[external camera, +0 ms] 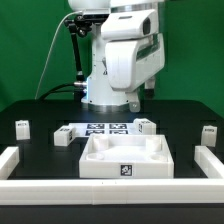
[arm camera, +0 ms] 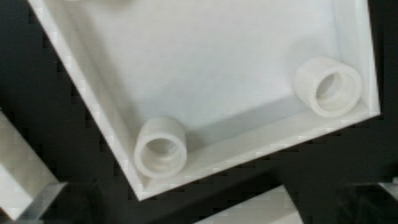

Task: Assemble one leg

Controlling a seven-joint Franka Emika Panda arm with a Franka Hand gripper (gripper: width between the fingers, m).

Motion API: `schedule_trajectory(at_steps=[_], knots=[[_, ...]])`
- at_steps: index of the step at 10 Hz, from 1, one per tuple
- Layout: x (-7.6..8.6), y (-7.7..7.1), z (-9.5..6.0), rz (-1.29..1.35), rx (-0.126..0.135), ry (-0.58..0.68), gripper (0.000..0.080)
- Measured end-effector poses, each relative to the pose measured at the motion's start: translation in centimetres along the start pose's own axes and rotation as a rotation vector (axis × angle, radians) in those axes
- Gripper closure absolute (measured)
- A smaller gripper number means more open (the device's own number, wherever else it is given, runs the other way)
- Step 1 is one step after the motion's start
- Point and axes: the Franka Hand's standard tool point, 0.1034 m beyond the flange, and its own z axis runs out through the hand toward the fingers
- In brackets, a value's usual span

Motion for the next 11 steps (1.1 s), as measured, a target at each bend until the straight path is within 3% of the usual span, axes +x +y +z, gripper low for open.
schedule_trajectory(at_steps=[1, 5, 9, 11], knots=[[-0.3, -0.1, 0.6, 0.006, 0.011, -0.005, 0.0150], [-0.4, -0.2, 0.7, -0.015, 0.006, -0.006, 0.0150], [-2.3, -3.4, 3.7, -0.228, -0.018, -0.032, 0.0150], [-2.7, -4.7, 5.5, -0.268, 0.003, -0.057, 0.0150]])
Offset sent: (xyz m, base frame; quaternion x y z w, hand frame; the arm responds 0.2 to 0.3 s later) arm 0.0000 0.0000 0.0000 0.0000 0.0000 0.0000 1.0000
